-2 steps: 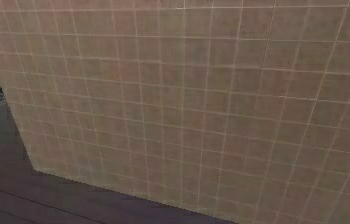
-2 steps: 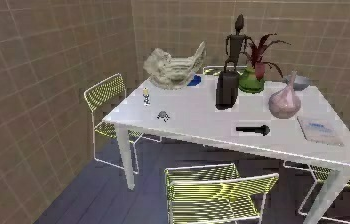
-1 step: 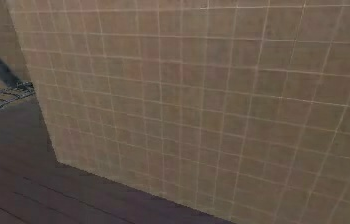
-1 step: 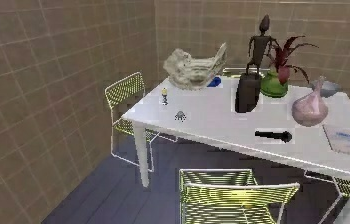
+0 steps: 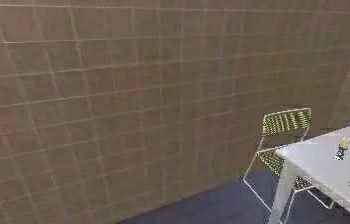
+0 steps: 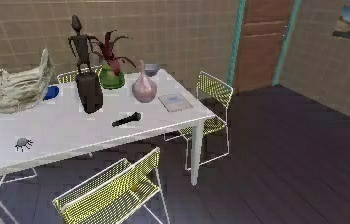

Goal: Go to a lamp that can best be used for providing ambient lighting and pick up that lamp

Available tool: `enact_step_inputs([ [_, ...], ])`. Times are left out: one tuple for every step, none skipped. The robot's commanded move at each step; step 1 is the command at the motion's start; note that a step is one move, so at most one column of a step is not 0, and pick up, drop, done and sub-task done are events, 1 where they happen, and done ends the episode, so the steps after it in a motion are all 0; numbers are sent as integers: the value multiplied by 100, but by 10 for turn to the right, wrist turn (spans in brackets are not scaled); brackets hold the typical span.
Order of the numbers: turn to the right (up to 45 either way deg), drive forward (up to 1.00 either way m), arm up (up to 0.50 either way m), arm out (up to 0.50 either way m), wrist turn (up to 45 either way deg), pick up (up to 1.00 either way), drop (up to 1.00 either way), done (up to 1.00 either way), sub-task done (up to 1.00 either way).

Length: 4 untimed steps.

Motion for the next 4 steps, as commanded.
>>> enact_step_inputs([
  [240, 0, 0, 0, 0, 0, 0, 0, 0],
  [0, 70, 0, 0, 0, 0, 0, 0, 0],
  [-420, 0, 0, 0, 0, 0, 0, 0, 0],
  [0, 0, 50, 0, 0, 0, 0, 0, 0],
])
